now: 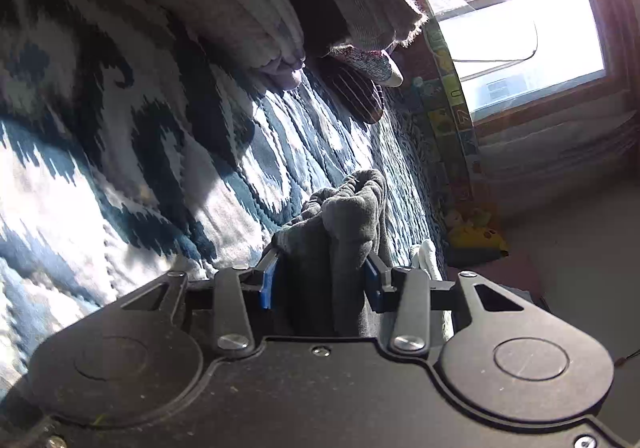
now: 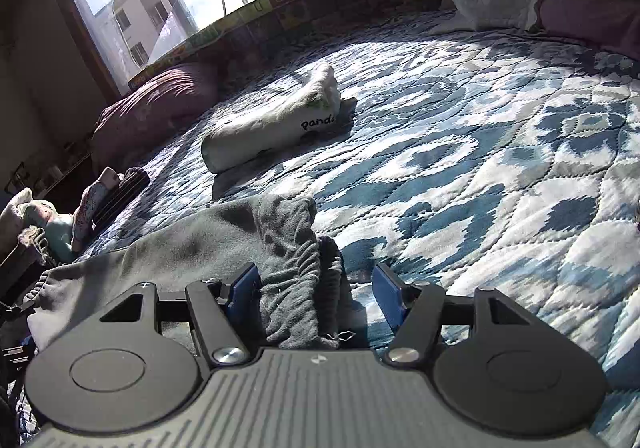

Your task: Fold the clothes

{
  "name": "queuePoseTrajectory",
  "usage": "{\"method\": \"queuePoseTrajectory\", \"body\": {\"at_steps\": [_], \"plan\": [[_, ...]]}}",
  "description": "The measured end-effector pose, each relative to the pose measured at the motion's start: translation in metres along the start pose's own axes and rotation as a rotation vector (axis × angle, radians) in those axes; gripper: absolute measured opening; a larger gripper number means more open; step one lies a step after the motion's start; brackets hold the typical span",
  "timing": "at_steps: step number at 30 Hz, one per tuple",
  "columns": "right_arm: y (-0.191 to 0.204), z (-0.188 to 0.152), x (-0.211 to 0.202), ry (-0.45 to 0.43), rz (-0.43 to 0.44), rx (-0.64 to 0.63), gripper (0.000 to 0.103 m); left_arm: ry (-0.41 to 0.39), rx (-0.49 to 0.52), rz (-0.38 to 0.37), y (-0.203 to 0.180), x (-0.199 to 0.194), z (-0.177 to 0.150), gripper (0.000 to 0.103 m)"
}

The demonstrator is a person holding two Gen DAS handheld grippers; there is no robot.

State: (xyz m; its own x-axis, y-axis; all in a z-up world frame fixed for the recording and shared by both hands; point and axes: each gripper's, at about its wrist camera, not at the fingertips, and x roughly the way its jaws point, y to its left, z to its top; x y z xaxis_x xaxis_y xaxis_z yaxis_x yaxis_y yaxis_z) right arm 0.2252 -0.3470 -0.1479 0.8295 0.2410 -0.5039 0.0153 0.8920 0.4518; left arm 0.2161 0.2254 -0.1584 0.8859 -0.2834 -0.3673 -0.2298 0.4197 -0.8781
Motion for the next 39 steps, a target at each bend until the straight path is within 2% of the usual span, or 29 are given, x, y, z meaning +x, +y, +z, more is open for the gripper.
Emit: {"method": "queuePoseTrajectory", "body": {"at_steps": [3,5,11,15,16,18,20,23,26,30,35,39], "plan": [[-0.003,0.002,0.000,0.002,0.005,0.010,0.062,-0.007,0.071,0.054,-0.007,0.006,-0.001,0.050],[-0.003,0.001,0.000,0.000,0.004,0.012,0.062,-0.021,0.081,0.068,-0.008,0.012,0.000,0.050],[-0.001,0.000,-0.002,-0.008,0.001,0.020,0.063,-0.031,0.098,0.068,-0.008,0.015,-0.003,0.051],[0.001,0.000,-0.005,-0.019,0.003,0.023,0.063,-0.031,0.135,0.076,-0.014,0.018,-0.006,0.048],[0.000,0.000,-0.005,-0.023,0.008,0.028,0.063,-0.031,0.139,0.074,-0.014,0.018,-0.007,0.045],[-0.004,0.001,-0.007,-0.040,0.030,0.051,0.062,-0.037,0.122,0.065,-0.012,0.016,-0.007,0.037],[-0.005,0.003,-0.010,-0.057,0.067,0.076,0.055,-0.052,0.104,0.053,-0.012,0.012,-0.007,0.033],[-0.008,0.006,-0.014,-0.080,0.116,0.110,0.054,-0.094,0.154,0.038,-0.029,0.006,-0.013,0.031],[-0.008,0.007,-0.014,-0.082,0.129,0.126,0.054,-0.147,0.242,0.029,-0.055,-0.002,-0.023,0.030],[-0.013,0.008,-0.013,-0.078,0.149,0.156,0.054,-0.212,0.438,0.044,-0.104,-0.011,-0.049,0.030],[-0.020,0.011,-0.014,-0.083,0.191,0.197,0.054,-0.281,0.659,0.063,-0.160,-0.017,-0.091,0.029],[-0.027,0.015,-0.017,-0.091,0.219,0.225,0.054,-0.300,0.819,0.067,-0.195,-0.012,-0.132,0.029]]}}
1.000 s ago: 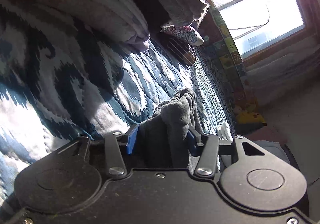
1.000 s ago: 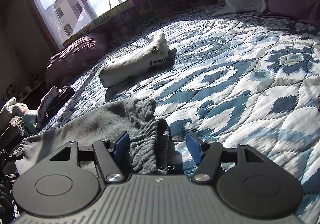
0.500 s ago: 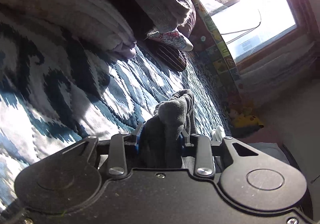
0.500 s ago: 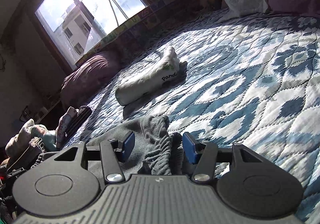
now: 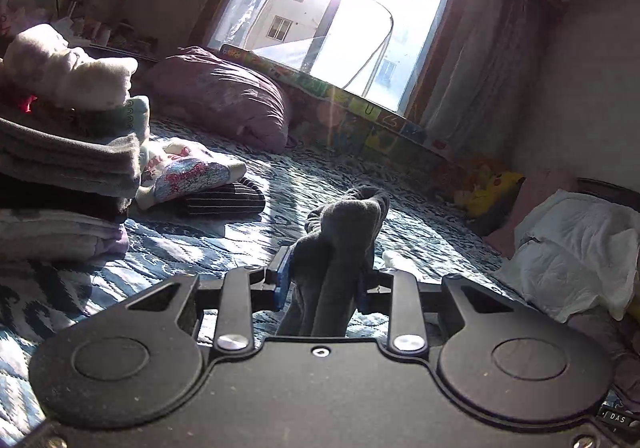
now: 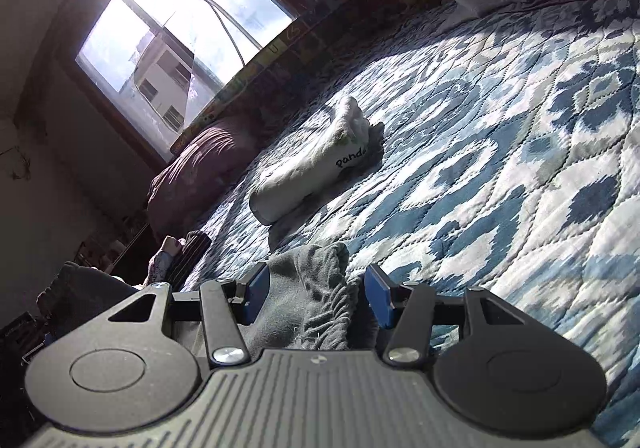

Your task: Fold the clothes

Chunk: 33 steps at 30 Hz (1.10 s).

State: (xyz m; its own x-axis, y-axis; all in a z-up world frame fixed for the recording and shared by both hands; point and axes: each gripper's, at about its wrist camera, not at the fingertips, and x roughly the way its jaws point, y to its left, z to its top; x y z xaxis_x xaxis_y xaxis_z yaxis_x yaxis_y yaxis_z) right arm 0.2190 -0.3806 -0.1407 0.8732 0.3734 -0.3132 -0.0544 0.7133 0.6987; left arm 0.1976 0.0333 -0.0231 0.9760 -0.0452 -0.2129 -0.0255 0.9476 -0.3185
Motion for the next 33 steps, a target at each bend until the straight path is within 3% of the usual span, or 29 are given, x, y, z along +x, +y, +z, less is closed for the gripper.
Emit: {"method": "queuePoseTrajectory", "body": {"at_steps": [9,14,23,31,33], "plan": [[-0.016,0.013,-0.010,-0.005,0.054,0.072,0.064,-0.040,0.382,0.004,-0.112,0.004,-0.047,0.028],[-0.022,0.022,-0.020,-0.030,0.077,0.090,0.072,-0.051,0.577,-0.038,-0.160,0.007,-0.086,0.028],[-0.038,0.029,-0.030,-0.046,0.083,0.148,0.080,-0.060,0.863,-0.061,-0.218,0.008,-0.155,0.027],[-0.045,0.034,-0.035,-0.049,0.091,0.152,0.081,-0.064,1.066,-0.041,-0.238,0.013,-0.201,0.027],[-0.046,0.035,-0.035,-0.048,0.093,0.148,0.081,-0.054,1.111,-0.048,-0.241,0.015,-0.212,0.031]]}}
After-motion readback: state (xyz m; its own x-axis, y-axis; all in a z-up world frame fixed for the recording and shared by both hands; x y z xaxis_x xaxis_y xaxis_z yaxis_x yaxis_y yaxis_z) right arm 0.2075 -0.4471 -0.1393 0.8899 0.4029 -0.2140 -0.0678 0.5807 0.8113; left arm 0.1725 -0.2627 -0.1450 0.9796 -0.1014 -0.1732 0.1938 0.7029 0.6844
